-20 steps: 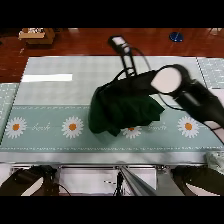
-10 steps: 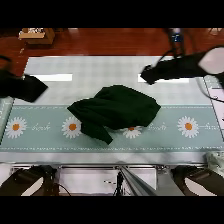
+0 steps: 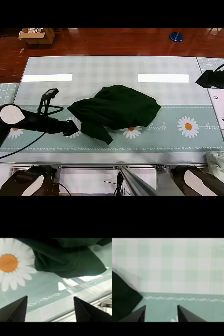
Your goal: Fold the shirts.
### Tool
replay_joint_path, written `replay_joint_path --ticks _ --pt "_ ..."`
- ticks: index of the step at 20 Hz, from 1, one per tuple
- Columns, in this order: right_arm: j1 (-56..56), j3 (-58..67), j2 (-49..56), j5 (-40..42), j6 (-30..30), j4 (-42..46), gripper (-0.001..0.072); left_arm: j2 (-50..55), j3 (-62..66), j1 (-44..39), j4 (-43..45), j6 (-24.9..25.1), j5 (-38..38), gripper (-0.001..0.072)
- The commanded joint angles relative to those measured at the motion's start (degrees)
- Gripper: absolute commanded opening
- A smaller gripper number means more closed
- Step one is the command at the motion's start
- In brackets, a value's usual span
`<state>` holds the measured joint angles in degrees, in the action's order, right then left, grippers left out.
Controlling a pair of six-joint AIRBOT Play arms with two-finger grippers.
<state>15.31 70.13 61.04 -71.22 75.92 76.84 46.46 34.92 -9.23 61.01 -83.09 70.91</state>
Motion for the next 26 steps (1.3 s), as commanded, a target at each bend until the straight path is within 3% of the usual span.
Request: replay_joint_path --ticks 1,4,11,12,14,15,16,17,22,26 --pt "2.80 -3.08 0.57 0.52 -1.40 -2.49 0.0483 1.73 -7.48 4.33 -12.79 6.08 -5.79 0.0720" --pt "2.80 -4.68 2.40 0.50 -1.70 -5.35 0.0483 5.49 -7.67 3.13 -20.35 10.10 -9.90 0.0720" --pt "2.80 -4.92 6.32 0.48 -1.70 -10.14 0.0483 17.44 -6.27 -4.57 -28.52 13.42 -19.74 0.0720" --pt "2.80 -4.92 6.43 0.50 -1.70 -10.27 0.0483 19.12 -5.81 -5.29 -28.65 13.20 -20.50 0.0614" --pt "2.80 -4.92 6.43 0.46 -1.70 -10.34 0.0483 21.84 -5.60 -5.42 -28.68 13.20 -20.33 0.0149" --pt "2.80 -4.92 6.43 0.46 -1.73 -10.38 0.0483 22.62 -5.60 -5.42 -28.68 13.22 -19.96 0.0086" --pt "2.80 -4.92 6.56 0.44 -1.79 -10.82 0.0483 22.80 -5.60 -5.42 -28.65 13.25 -19.50 0.0080" --pt "2.86 -5.09 7.10 -0.04 -2.73 -12.68 0.0483 22.73 -5.57 -5.40 -28.65 13.55 -18.97 0.0030" --pt "3.04 -8.20 13.77 -2.71 -6.25 -26.45 0.0483 22.53 -5.01 -5.35 -28.48 13.66 -16.24 0.0029" --pt "3.23 -13.92 16.52 -6.45 -9.25 -28.22 0.0484 22.51 -4.94 -5.31 -28.48 13.68 -14.86 0.0030"
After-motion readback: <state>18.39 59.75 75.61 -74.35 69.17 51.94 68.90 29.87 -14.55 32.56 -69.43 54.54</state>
